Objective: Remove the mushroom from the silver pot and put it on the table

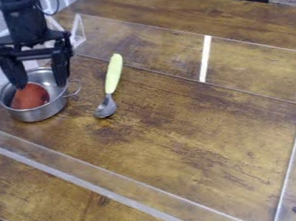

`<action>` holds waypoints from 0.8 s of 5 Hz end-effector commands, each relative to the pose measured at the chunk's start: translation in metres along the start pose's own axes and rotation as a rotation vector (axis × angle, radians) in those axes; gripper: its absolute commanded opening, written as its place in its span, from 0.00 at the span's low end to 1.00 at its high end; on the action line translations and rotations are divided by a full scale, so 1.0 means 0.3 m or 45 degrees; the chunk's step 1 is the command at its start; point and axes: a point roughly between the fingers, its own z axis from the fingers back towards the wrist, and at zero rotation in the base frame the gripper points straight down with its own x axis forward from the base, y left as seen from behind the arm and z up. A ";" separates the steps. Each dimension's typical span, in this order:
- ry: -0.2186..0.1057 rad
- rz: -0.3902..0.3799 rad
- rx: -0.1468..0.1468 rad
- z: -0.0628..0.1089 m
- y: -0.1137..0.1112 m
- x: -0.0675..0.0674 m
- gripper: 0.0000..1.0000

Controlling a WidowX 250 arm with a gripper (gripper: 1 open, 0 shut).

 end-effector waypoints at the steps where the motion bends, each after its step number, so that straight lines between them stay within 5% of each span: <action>1: -0.049 0.033 -0.006 0.022 0.028 0.056 1.00; 2: -0.049 0.059 -0.007 0.015 0.037 0.099 1.00; 4: -0.041 0.113 -0.005 -0.009 0.046 0.119 1.00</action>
